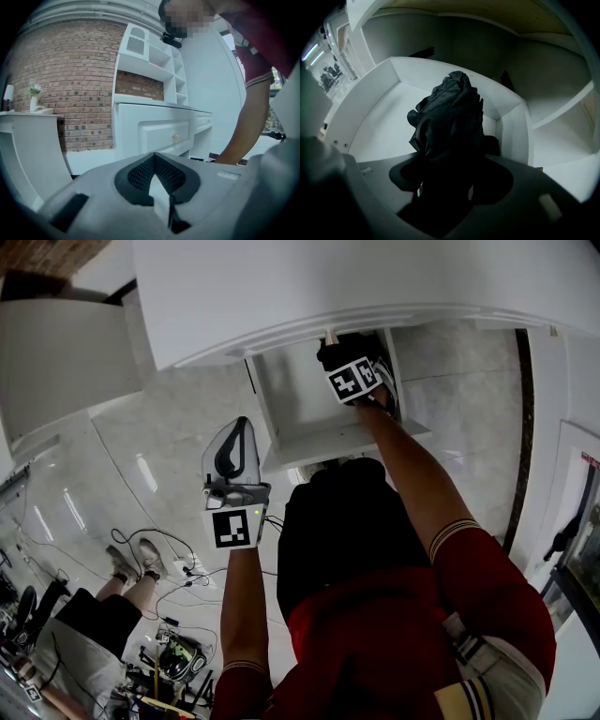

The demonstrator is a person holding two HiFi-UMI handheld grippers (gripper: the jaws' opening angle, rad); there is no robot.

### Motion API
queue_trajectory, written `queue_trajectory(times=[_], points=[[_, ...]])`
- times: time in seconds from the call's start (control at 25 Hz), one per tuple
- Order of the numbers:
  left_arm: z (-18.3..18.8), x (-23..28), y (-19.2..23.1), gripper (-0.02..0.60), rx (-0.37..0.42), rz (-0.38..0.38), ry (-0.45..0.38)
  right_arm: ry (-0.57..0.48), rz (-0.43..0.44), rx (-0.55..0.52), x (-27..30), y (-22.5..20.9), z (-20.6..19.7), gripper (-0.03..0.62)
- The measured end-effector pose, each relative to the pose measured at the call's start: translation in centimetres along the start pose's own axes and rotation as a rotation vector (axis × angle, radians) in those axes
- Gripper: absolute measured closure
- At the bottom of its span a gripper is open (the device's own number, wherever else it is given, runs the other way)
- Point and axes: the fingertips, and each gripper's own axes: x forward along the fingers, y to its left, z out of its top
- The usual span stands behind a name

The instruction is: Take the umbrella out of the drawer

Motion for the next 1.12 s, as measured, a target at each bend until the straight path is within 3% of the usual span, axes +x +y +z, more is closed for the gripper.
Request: queue_trajectory(times=[0.48, 1.12], points=[[2.8, -1.7, -0.5, 0.577, -0.028, 0.034, 0.020, -0.033, 0.119, -0.207, -4.0, 2.9, 1.9, 0.304], [7.0, -3.4, -2.1, 0.577, -0.069, 0.078, -0.016, -0.148, 0.235, -0.652, -12.9, 6.6, 2.9, 0.304]])
